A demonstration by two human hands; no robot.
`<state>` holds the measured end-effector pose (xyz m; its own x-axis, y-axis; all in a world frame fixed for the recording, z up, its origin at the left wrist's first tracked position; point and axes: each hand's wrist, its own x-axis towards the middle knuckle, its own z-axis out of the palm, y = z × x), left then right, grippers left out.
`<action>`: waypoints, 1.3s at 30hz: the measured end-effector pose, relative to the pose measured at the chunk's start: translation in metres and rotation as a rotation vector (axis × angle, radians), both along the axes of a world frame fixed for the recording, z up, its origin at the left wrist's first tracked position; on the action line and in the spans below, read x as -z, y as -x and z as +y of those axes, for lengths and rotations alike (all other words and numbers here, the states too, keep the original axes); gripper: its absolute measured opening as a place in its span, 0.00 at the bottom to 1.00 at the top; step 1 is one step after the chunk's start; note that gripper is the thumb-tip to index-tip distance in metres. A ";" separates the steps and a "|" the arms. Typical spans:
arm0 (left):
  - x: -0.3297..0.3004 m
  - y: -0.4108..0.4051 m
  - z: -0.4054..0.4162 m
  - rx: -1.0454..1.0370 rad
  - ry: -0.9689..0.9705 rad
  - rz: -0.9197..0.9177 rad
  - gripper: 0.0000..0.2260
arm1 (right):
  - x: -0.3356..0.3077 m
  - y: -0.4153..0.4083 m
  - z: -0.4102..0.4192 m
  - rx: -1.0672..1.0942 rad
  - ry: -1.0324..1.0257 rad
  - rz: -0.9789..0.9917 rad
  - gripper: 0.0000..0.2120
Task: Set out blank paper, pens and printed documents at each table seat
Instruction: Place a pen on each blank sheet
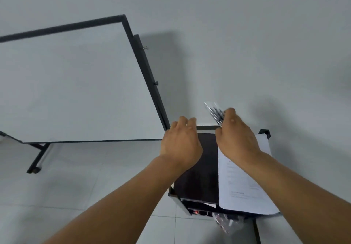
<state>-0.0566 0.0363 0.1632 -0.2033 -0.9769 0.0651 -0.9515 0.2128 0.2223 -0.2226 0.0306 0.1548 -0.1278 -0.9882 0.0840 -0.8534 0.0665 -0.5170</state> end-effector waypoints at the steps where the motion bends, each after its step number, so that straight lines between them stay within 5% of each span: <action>1: -0.011 -0.012 0.001 -0.018 0.018 0.003 0.20 | -0.010 -0.011 -0.001 -0.015 0.021 -0.007 0.10; 19: -0.172 -0.353 0.064 -0.382 0.329 -0.017 0.29 | -0.176 -0.353 0.011 -0.362 0.278 -0.378 0.08; 39: -0.182 -0.645 0.174 -1.031 0.309 -0.088 0.25 | -0.194 -0.725 0.038 -1.018 -0.032 -0.597 0.09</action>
<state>0.5887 0.2100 0.3452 0.6916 -0.6242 0.3633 -0.7145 -0.6647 0.2183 0.5024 0.0682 0.3493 0.7096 -0.6580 0.2518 -0.1437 -0.4850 -0.8626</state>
